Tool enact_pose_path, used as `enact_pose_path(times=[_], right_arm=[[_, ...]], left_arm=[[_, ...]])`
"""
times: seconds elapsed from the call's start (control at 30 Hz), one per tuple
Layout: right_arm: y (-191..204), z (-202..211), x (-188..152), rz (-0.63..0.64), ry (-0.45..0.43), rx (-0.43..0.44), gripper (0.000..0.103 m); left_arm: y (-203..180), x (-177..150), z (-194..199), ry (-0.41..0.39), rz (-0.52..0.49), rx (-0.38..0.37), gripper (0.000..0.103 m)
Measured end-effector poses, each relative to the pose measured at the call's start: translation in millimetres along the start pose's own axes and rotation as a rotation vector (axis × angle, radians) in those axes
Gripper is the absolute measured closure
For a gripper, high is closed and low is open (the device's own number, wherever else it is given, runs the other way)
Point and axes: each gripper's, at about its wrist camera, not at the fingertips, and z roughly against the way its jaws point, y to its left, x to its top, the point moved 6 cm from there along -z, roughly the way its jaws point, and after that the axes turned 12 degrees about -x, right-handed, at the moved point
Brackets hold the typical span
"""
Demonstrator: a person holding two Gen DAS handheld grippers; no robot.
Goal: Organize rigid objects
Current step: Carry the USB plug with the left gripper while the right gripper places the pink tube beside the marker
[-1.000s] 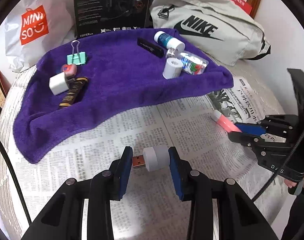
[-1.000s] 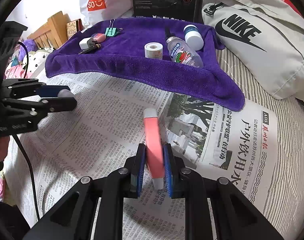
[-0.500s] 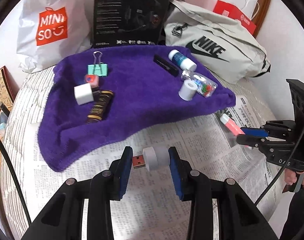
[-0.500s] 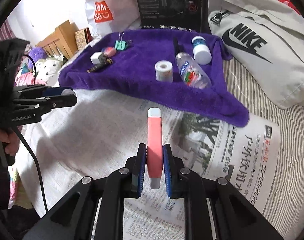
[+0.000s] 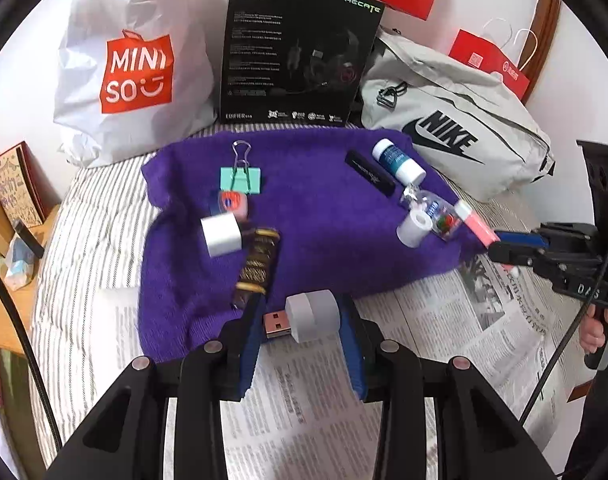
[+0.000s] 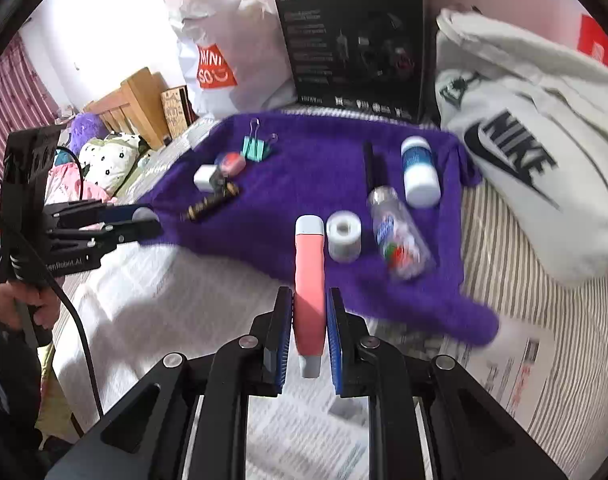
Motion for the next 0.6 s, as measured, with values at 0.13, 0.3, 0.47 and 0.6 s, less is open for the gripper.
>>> enact_pose_path(times=[0.13,0.3,0.47,0.6], right_arm=[[-1.5,-6.1,21.8,-0.001,-0.012,-0.013,0.086],[-3.8,-27.2,50.7,-0.01,-0.007,-0.018,0.086],[-5.0,-65.8,81.4,-0.035,0.03,-0.032,0.086],[-1.8,-94.4,93.9,-0.031,0.061,-0.052,0.086]], left_arm=[[6.0,9.5,-1.3,-0.001,-0.012,0.006,0.068],[12.3,15.0,-7.0,0.007,-0.018,0.012,0.068],[19.0,16.1,-15.1,0.02,-0.016,0.009,0.068],[27.0,15.3,-20.8,0.032,-0.003,0.003,0.068]])
